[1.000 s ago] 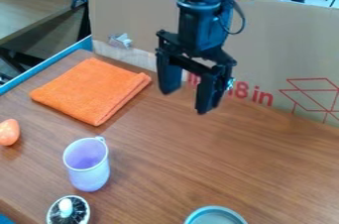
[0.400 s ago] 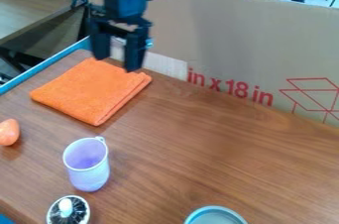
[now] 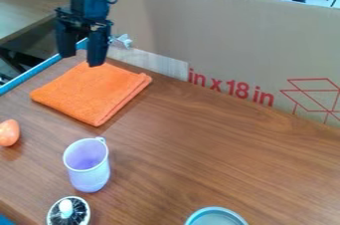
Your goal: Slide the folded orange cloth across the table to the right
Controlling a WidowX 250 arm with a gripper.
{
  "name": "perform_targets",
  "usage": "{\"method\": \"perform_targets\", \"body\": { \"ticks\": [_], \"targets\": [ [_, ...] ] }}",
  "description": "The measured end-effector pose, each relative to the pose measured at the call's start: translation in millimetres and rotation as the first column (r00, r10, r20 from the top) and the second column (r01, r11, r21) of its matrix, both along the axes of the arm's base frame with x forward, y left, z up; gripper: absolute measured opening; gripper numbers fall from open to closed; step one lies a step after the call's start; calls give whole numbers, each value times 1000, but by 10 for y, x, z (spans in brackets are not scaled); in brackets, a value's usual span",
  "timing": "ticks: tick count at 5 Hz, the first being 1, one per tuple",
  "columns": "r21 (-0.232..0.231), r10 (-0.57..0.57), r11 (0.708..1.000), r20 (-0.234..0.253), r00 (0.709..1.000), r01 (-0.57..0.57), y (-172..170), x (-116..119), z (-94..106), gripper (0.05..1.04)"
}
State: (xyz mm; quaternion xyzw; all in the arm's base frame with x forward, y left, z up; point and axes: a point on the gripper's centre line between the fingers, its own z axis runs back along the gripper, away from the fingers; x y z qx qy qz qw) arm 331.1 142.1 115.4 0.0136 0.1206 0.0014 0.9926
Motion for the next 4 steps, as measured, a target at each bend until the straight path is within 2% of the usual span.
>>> {"method": "perform_targets", "body": {
  "ticks": [1,2,3,4],
  "targets": [
    [14,45,999,-57,997,-44,224,4,-161,1001],
    [34,61,998,-106,993,-58,305,-8,-329,1001],
    [71,83,994,-78,994,-78,343,8,-515,1001],
    [60,68,996,-10,998,-67,325,88,-630,1001]
  ]
}}
